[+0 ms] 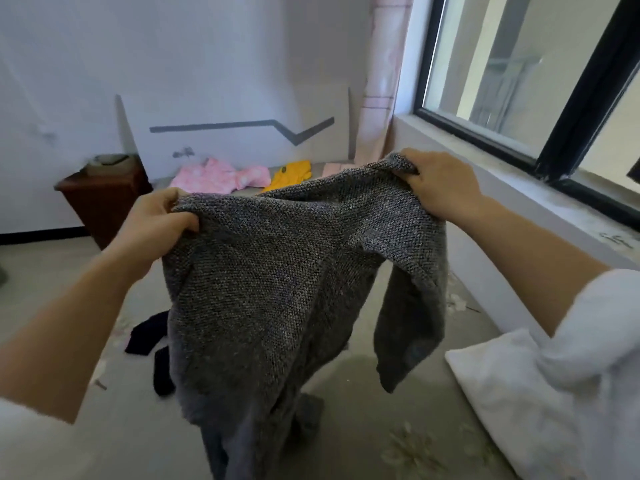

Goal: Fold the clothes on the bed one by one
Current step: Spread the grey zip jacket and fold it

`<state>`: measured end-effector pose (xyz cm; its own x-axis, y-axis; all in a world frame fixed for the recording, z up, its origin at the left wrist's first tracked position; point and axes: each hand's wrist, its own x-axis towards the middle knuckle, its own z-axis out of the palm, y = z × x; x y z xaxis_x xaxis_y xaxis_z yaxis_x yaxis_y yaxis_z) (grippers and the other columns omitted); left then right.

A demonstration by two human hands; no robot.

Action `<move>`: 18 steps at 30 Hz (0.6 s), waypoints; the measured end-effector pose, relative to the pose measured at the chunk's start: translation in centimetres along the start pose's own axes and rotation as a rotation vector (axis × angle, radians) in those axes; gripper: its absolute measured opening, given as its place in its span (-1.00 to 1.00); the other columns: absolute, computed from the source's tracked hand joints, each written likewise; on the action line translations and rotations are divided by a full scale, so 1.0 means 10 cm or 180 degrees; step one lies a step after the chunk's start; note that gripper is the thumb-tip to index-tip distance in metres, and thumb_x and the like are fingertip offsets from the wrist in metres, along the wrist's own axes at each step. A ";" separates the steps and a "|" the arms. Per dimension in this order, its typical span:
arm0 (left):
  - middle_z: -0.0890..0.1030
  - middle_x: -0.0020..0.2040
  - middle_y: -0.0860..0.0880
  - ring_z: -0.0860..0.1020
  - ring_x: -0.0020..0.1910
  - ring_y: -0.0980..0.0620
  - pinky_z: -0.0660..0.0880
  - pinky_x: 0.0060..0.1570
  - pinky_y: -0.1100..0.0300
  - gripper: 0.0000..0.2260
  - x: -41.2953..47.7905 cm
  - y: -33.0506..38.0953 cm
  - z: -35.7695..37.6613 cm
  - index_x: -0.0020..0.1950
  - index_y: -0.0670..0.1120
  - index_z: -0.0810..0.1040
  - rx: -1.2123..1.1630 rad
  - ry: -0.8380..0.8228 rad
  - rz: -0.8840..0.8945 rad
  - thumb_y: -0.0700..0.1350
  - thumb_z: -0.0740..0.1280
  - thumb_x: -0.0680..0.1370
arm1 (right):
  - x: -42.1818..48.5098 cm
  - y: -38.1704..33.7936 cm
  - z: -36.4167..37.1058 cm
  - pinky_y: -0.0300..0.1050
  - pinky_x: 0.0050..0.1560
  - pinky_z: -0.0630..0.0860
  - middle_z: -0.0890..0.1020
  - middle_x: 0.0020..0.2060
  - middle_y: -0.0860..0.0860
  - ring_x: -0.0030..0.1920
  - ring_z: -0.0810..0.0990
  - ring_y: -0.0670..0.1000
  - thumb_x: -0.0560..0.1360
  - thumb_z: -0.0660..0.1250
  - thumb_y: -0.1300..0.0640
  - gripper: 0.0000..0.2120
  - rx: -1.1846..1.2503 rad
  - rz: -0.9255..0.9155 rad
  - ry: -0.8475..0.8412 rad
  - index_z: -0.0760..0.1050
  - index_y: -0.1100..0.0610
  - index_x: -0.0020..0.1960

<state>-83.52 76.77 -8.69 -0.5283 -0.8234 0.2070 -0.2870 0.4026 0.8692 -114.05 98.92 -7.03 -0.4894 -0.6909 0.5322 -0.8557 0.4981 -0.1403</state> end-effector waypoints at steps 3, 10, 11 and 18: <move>0.53 -0.22 -0.16 0.48 -0.24 -0.02 0.39 -0.22 0.15 -0.88 -0.03 -0.03 -0.03 -0.04 -0.32 0.52 -0.0091 0.0071 0.0154 -0.39 0.31 0.44 | 0.09 -0.09 -0.09 -0.06 -0.17 0.30 0.60 -0.03 0.13 -0.03 0.53 0.16 0.60 0.16 0.04 -0.81 0.0560 0.0185 0.0009 0.50 0.08 0.05; 0.60 -0.25 -0.06 0.58 -0.20 0.03 0.49 -0.18 0.15 -0.84 -0.24 -0.18 0.02 -0.17 -0.01 0.58 -0.0358 -0.0293 0.0390 -0.27 0.39 0.40 | 0.18 -0.26 -0.20 -0.15 0.01 0.41 0.60 0.02 0.06 0.02 0.52 0.02 0.61 0.18 0.17 -0.79 0.2115 0.0415 0.0399 0.53 0.15 0.17; 0.63 -0.20 -0.03 0.61 -0.16 0.07 0.53 -0.15 0.13 -0.84 -0.37 -0.27 0.11 -0.12 0.05 0.61 -0.0347 -0.0815 0.0379 -0.17 0.42 0.37 | 0.11 -0.26 -0.19 -0.15 0.04 0.46 0.59 0.02 0.04 0.04 0.53 0.00 0.61 0.19 0.18 -0.79 0.2516 0.0477 0.0225 0.53 0.13 0.17; 0.61 0.14 0.01 0.56 0.13 0.04 0.46 0.22 0.09 -0.76 -1.22 -1.25 1.27 0.16 0.04 0.58 0.0972 -0.3901 -0.0540 -0.14 0.31 0.51 | -0.83 -0.01 0.48 -0.11 -0.02 0.40 0.61 -0.15 0.02 -0.11 0.53 -0.05 0.55 0.23 0.24 -0.84 0.2281 0.0570 -0.2026 0.60 0.18 -0.05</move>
<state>-83.61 86.85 -27.77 -0.8094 -0.0323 -0.5864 -0.5084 0.5385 0.6720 -110.70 102.08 -15.39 -0.4413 -0.8948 -0.0675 -0.5562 0.3318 -0.7619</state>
